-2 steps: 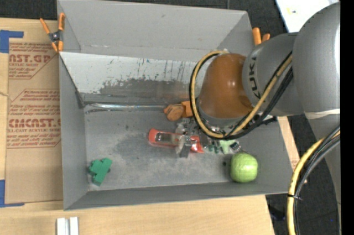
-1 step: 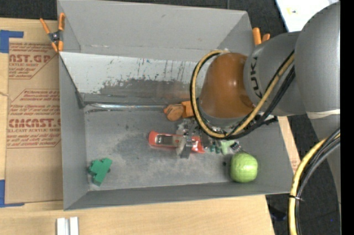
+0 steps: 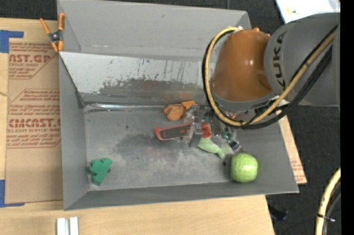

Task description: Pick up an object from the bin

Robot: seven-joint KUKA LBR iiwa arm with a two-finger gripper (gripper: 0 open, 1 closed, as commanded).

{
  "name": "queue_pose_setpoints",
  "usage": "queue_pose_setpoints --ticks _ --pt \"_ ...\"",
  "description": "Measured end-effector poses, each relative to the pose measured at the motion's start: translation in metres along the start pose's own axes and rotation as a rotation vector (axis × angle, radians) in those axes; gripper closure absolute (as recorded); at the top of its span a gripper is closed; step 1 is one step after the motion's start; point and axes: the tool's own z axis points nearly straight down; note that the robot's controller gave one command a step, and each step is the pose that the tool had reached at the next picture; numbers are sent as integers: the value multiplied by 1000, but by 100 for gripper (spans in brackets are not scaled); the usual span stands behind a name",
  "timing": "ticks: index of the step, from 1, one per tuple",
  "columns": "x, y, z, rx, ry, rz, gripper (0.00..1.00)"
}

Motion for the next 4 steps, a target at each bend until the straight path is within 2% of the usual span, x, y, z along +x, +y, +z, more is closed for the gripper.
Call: queue_pose_setpoints --ticks 1,2,3,4 --pt "1 2 38 0 -4 12 100" --pt "8 1 -1 0 1 12 100" --pt "3 4 48 0 3 5 100" --pt "11 4 -8 -1 2 6 100"
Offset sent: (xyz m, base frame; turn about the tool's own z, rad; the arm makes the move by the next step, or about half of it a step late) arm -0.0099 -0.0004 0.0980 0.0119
